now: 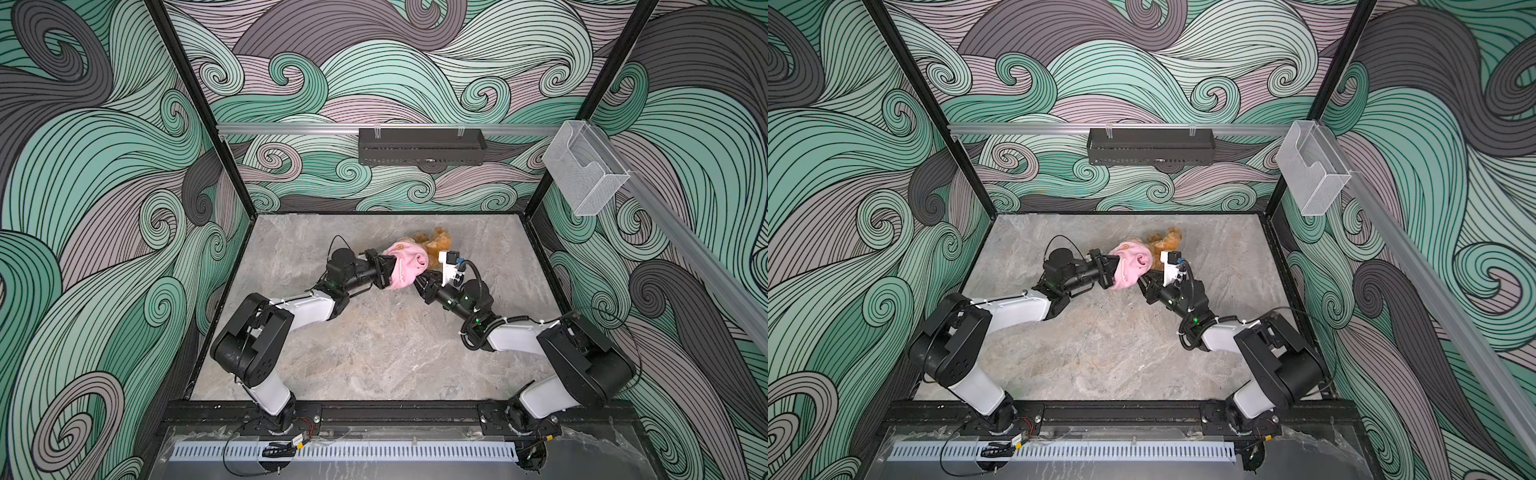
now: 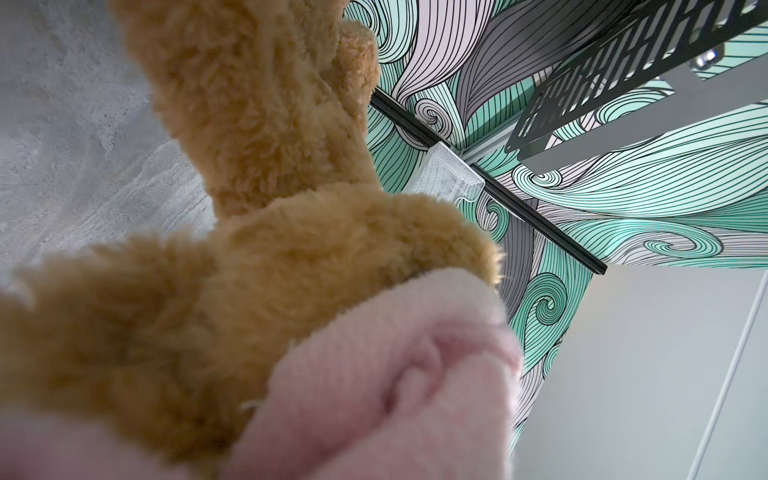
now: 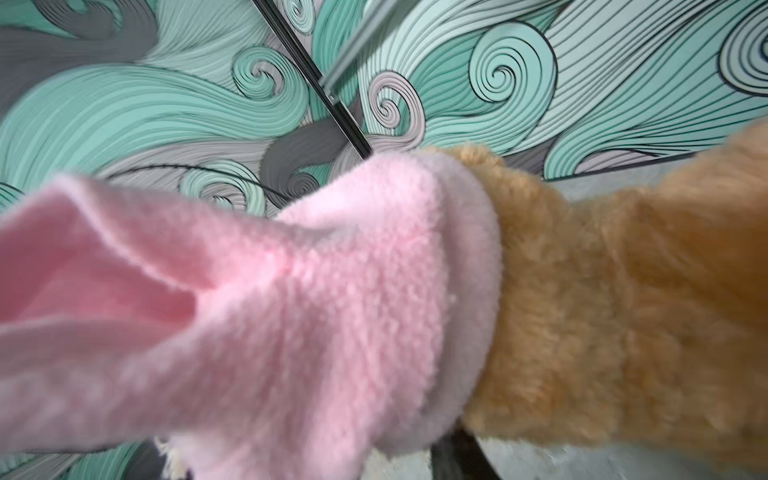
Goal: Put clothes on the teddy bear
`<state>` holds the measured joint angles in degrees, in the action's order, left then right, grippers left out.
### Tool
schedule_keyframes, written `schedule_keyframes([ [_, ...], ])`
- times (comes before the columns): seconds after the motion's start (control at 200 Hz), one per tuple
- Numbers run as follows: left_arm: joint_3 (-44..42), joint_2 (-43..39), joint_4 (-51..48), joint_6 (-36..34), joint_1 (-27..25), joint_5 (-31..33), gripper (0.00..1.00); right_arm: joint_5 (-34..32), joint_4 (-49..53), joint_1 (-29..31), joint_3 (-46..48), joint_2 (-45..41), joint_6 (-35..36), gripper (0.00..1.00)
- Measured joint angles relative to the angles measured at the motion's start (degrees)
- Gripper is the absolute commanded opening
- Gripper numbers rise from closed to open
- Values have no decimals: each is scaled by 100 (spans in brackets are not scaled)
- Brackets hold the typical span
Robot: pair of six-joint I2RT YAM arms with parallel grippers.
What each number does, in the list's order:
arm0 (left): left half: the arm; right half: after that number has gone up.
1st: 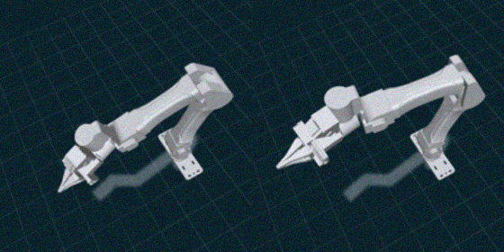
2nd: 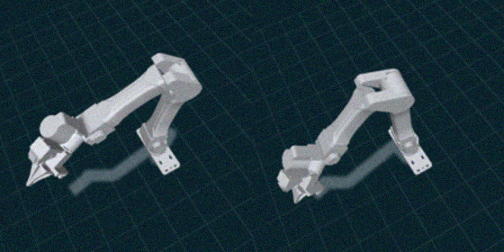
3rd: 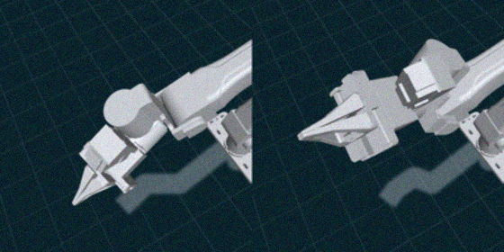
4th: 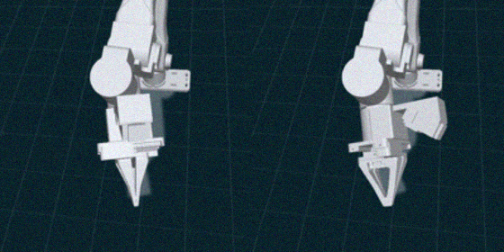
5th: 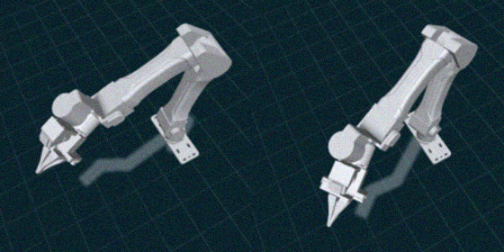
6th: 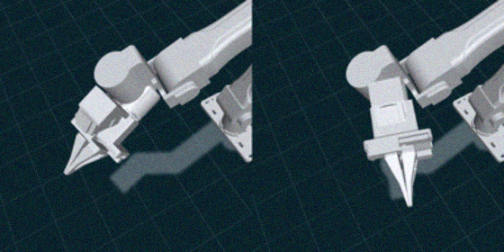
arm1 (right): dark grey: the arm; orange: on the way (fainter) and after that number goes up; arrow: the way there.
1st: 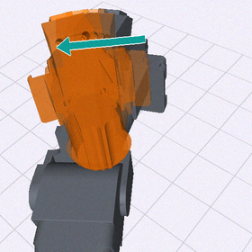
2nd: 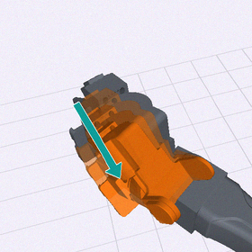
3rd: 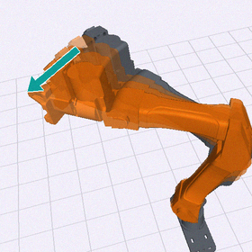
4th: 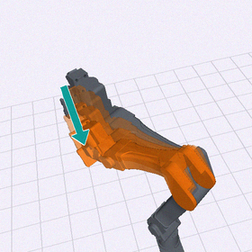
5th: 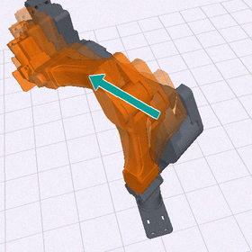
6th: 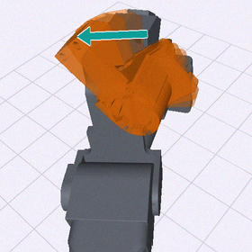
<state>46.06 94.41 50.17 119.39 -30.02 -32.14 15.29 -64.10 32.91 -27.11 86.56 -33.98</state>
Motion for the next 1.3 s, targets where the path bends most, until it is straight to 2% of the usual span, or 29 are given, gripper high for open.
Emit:
schedule_keyframes([
  [0.16,0,2,-26,-28,-37,-4,0,-452,822,61,-28,-413,-46,8],
  [0.41,0,76,-105,-39,-98,-39,0,-905,1956,96,-164,-824,-11,0],
  [0.645,0,76,-256,-42,-111,-90,0,-1080,2907,33,-369,-1078,96,0],
  [0.75,0,76,-332,-42,-157,-157,0,-927,3213,-192,-413,-1137,208,0],
  [1.031,-2,79,-481,-42,-177,-361,0,9,3523,-680,-428,-1143,815,3],
  [1.301,-11,184,-476,-35,-142,-483,0,249,4218,-800,-654,-1143,1408,4],
])
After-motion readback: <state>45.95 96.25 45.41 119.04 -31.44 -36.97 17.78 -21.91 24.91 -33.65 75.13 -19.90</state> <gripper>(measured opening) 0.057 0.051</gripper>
